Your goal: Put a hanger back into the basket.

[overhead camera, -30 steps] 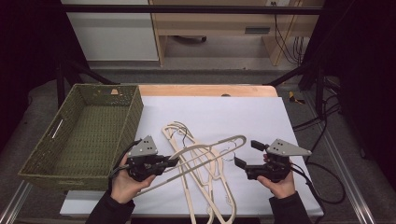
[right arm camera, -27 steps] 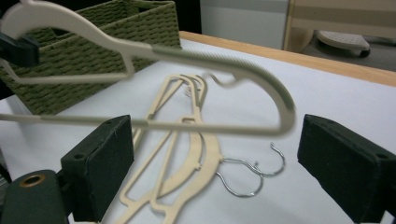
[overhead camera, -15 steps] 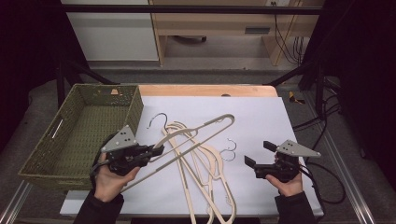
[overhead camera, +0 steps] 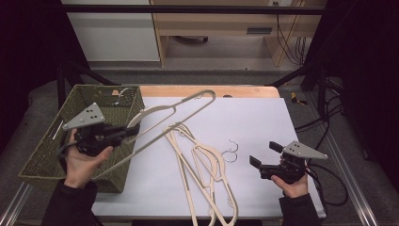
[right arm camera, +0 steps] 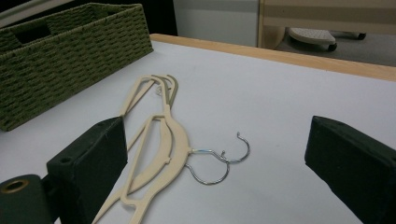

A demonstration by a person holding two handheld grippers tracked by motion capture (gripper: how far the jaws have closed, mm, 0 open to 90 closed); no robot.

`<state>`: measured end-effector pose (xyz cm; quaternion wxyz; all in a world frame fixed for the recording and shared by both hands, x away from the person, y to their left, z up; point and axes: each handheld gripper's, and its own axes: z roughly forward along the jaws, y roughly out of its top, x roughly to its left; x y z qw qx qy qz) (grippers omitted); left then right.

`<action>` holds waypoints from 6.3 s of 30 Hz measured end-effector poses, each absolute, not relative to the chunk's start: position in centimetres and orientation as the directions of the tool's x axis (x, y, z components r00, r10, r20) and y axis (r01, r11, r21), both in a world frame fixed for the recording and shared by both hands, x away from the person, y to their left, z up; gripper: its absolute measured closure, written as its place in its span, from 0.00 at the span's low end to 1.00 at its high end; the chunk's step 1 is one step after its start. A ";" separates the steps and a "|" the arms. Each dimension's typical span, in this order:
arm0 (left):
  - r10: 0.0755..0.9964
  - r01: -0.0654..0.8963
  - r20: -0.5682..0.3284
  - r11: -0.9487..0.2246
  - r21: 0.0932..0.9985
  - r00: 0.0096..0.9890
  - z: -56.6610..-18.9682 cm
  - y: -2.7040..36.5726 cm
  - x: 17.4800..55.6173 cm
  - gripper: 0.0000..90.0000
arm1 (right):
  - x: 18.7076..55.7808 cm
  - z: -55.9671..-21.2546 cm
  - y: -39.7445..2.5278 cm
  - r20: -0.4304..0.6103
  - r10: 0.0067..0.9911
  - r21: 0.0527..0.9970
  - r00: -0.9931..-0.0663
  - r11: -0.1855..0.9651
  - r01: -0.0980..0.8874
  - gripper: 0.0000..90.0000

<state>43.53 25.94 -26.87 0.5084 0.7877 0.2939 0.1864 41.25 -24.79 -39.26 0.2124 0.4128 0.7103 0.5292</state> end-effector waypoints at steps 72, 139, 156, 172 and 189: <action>0.870 0.504 0.054 -0.334 0.797 0.491 -37.4 42.7 49.4 0.94 | 41.2 -39.2 -24.9 0.132 0.809 0.929 -0.573 0.101 0.357 0.07; 0.847 0.366 0.070 -0.301 0.881 0.527 -34.1 37.0 45.0 0.29 | 40.9 -39.0 -22.6 0.108 0.783 0.926 -0.613 0.145 0.348 0.09; 0.764 0.222 -0.058 -0.113 0.968 0.642 -33.9 26.9 41.5 0.10 | 41.2 -39.2 -20.8 0.122 0.779 0.909 -0.614 0.161 0.385 0.10; 0.672 0.277 -0.066 -0.212 0.937 0.738 -39.1 21.8 41.4 0.10 | 43.1 -41.8 -18.4 0.148 0.799 0.845 -0.583 0.203 0.494 0.17; 0.674 0.297 -0.052 -0.255 0.920 0.737 -40.3 21.1 41.7 0.09 | 45.3 -46.6 -14.7 0.117 0.823 0.730 -0.556 0.309 0.610 0.45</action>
